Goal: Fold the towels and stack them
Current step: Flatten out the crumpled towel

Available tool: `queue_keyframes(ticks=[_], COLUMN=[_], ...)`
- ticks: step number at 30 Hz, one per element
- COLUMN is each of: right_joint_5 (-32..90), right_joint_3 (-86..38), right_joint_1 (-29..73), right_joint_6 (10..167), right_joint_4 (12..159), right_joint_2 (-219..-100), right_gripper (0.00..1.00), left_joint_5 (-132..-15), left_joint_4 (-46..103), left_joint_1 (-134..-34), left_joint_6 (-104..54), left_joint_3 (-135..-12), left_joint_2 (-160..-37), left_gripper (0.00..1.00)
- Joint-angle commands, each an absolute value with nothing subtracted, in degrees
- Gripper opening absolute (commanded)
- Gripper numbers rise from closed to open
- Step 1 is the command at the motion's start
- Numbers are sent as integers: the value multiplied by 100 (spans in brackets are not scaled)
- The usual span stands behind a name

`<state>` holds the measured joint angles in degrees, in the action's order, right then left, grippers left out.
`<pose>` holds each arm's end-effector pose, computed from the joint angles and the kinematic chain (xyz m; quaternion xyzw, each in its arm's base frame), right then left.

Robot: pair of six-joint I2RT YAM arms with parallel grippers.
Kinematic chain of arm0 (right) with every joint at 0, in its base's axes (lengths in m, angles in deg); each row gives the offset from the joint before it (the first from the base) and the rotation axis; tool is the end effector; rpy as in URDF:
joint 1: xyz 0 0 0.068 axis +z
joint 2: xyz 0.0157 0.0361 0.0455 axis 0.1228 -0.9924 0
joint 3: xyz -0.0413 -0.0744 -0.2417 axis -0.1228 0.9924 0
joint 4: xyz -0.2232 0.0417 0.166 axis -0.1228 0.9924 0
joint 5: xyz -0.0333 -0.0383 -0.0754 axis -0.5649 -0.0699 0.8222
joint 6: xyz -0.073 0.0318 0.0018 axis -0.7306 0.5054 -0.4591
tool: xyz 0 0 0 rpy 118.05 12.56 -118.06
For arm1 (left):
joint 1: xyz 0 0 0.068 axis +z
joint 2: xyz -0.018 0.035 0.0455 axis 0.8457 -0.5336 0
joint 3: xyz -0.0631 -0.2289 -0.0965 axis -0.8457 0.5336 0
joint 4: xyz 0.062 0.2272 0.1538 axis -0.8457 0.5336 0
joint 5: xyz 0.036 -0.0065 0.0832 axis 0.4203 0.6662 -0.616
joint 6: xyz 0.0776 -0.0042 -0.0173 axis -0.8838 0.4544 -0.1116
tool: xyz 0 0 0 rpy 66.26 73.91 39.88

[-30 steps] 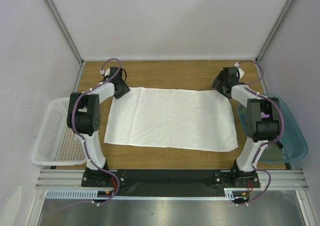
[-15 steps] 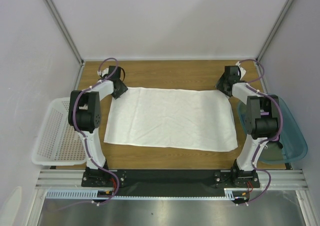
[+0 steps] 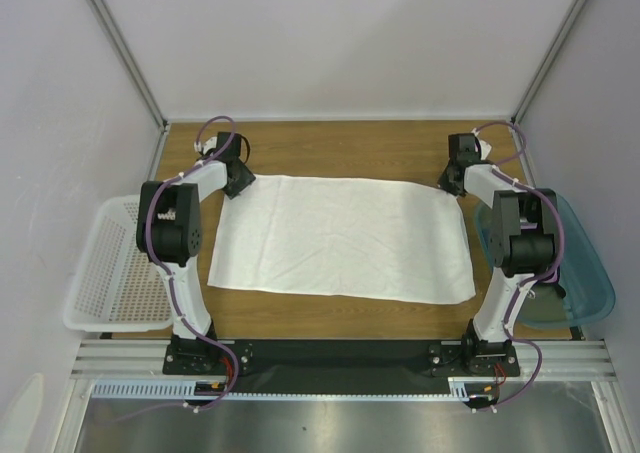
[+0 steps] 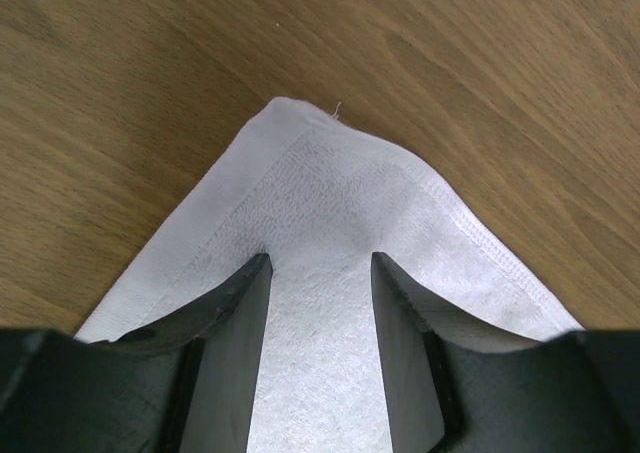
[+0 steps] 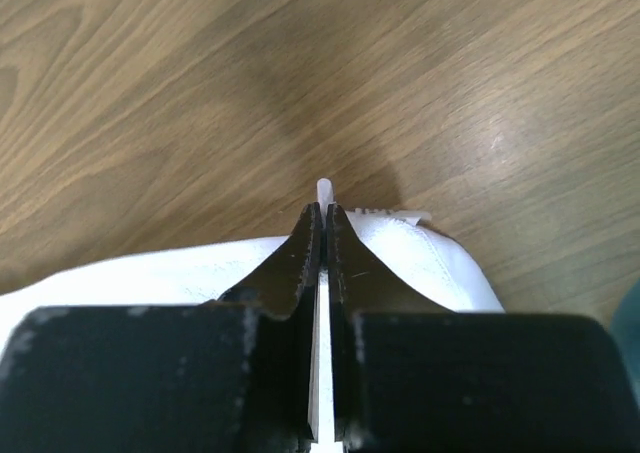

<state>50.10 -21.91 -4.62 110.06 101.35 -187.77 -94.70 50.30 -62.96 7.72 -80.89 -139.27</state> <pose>0.4386 0.0022 0.1266 0.2470 0.9079 -0.0259 0.3378 0.4551 -0.0262 0.1060 -0.3512 0.8855 -0.0227 0.3033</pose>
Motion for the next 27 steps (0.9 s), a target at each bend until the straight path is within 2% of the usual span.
queue_keyframes(ticks=[1,7,8,11,13,17,27], right_joint_5=[5391,6208,6270,6279,6157,5735,5444], right_joint_3=[-2617,-2846,-2855,-2907,-3082,-3242,-2917], right_joint_1=[-494,-424,-398,-310,-319,-327,-547], right_joint_6=[10792,10432,10362,10098,10106,10290,10440], right_joint_4=[10335,10512,10477,10319,10449,10697,10635], right_joint_2=[-18770,-18664,-18664,-18769,-18910,-19121,-18964], right_gripper=[0,0,5,43,50,53,52], left_joint_5=[-9583,-9645,-9645,-9636,-9671,-9803,-9908], left_joint_4=[5066,5040,5040,5049,5049,5136,5216], left_joint_1=[-6232,-6232,-6232,-6232,-6232,-6223,-6232], left_joint_6=[846,881,881,881,889,881,890], left_joint_3=[-8111,-8102,-8119,-8146,-8155,-8233,-8260], left_joint_2=[-13937,-13937,-13946,-13963,-13963,-13972,-13972], left_gripper=[50,50,50,50,50,50,49])
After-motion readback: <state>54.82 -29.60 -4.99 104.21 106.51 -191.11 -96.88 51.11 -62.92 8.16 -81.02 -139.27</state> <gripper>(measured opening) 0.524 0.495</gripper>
